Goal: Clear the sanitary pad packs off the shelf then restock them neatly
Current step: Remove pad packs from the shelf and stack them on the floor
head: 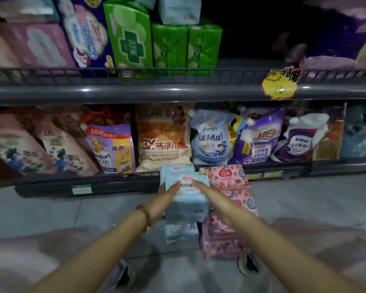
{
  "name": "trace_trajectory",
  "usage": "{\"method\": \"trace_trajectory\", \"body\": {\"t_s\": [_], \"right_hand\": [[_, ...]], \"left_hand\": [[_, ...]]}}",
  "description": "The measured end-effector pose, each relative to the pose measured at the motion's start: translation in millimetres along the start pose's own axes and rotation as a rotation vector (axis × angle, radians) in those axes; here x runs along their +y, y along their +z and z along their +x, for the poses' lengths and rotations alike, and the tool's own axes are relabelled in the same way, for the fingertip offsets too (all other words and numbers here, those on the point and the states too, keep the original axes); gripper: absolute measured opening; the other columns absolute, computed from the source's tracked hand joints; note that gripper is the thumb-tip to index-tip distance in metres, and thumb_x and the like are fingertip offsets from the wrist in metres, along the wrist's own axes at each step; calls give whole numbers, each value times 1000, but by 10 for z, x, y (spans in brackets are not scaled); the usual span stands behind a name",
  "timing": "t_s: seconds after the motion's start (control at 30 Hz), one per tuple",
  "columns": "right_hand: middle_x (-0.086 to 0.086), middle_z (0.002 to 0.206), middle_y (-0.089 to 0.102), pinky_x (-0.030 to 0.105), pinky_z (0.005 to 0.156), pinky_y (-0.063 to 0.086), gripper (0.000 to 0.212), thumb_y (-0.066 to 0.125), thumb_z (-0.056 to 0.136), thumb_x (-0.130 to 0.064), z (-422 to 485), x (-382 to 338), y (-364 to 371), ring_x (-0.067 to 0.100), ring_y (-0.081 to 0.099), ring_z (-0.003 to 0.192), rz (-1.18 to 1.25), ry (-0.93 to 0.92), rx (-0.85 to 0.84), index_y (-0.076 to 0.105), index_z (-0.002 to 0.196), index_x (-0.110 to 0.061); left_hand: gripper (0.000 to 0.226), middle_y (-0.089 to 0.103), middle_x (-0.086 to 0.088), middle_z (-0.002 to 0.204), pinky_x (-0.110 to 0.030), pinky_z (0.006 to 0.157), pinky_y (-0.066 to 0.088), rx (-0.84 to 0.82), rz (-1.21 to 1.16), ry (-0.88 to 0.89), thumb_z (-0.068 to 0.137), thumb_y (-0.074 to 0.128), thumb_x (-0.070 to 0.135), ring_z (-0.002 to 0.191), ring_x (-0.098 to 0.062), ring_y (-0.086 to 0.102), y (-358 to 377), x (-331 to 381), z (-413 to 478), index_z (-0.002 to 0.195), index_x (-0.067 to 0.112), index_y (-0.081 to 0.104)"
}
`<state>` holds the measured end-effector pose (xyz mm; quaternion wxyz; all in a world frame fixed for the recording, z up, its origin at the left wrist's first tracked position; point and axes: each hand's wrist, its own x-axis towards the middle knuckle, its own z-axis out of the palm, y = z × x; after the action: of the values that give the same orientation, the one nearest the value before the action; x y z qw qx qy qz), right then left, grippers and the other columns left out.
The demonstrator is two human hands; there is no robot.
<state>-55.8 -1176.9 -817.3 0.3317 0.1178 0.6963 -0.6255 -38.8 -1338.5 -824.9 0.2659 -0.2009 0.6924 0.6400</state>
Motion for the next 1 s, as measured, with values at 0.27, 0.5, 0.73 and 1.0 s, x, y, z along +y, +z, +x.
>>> {"method": "trace_trajectory", "body": {"t_s": [0.27,0.5,0.73,1.0], "right_hand": [[-4,147,35,33,108,28,62,50,95,-46,379,489,97,21,35,136,-69,64,29,27,148,-23],[-2,116,62,13,69,48,42,58,94,-32,644,636,162,7,61,92,-52,58,94,49,132,-16],[3,145,43,34,107,37,74,60,89,-45,702,600,172,25,44,132,-162,19,181,28,147,-14],[8,134,52,19,88,40,55,61,93,-17,650,553,168,21,51,124,-243,-91,219,35,140,-7]], "left_hand": [[37,52,4,125,-30,93,40,21,-58,1,98,39,41,107,-14,51,69,-502,232,132,30,32],[44,53,-3,134,-32,91,45,59,-73,-7,98,41,37,113,-19,55,82,-607,352,138,23,31],[52,56,-5,131,-33,88,50,67,-55,-43,96,45,42,110,-20,59,24,-597,424,139,14,35],[51,49,-8,137,-31,92,41,91,81,-39,99,42,37,118,-23,52,-1,-513,372,139,10,26]]}}
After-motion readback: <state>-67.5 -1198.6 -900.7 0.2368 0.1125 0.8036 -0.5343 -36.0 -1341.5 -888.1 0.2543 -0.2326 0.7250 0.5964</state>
